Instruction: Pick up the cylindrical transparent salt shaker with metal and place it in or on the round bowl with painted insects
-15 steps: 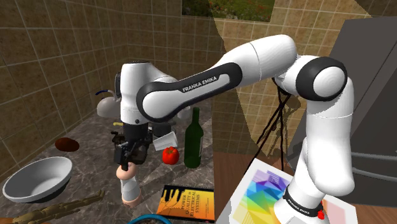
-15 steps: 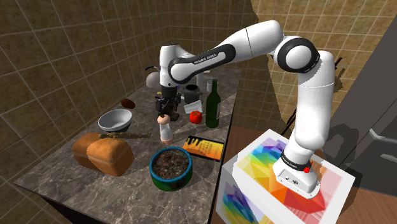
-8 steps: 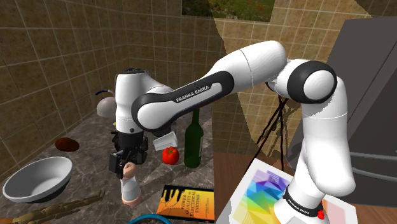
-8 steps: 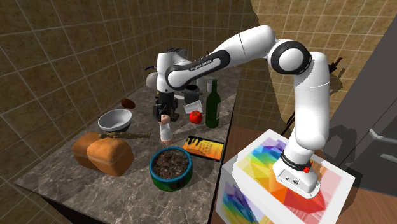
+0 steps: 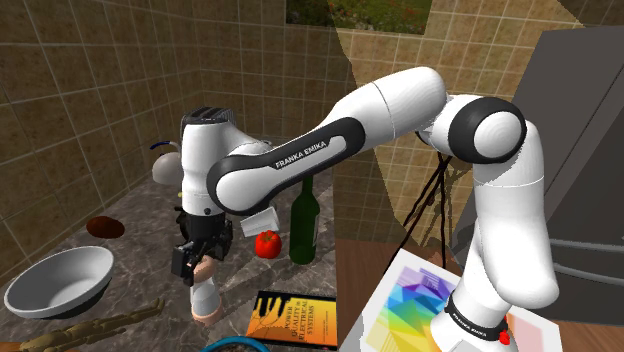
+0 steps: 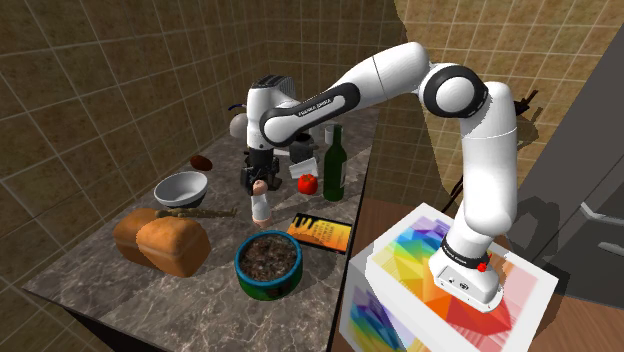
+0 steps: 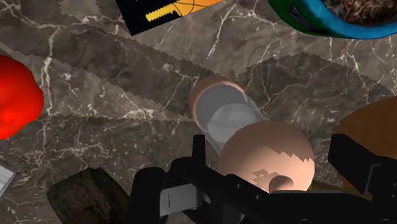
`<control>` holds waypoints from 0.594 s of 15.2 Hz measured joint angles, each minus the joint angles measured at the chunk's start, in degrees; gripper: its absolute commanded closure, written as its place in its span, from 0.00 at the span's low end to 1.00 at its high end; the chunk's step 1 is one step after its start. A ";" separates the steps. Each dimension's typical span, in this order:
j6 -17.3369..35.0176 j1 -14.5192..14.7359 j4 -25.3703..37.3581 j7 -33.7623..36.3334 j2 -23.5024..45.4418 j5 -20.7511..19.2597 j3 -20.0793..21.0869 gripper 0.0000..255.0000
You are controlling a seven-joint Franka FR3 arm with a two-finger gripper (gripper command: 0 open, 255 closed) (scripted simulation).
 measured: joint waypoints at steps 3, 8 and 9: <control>0.00 0.00 0.00 0.00 -0.01 0.00 0.00 1.00; 0.01 0.00 -0.01 -0.01 -0.01 0.01 0.01 1.00; 0.02 0.00 -0.02 -0.01 -0.02 0.02 0.02 1.00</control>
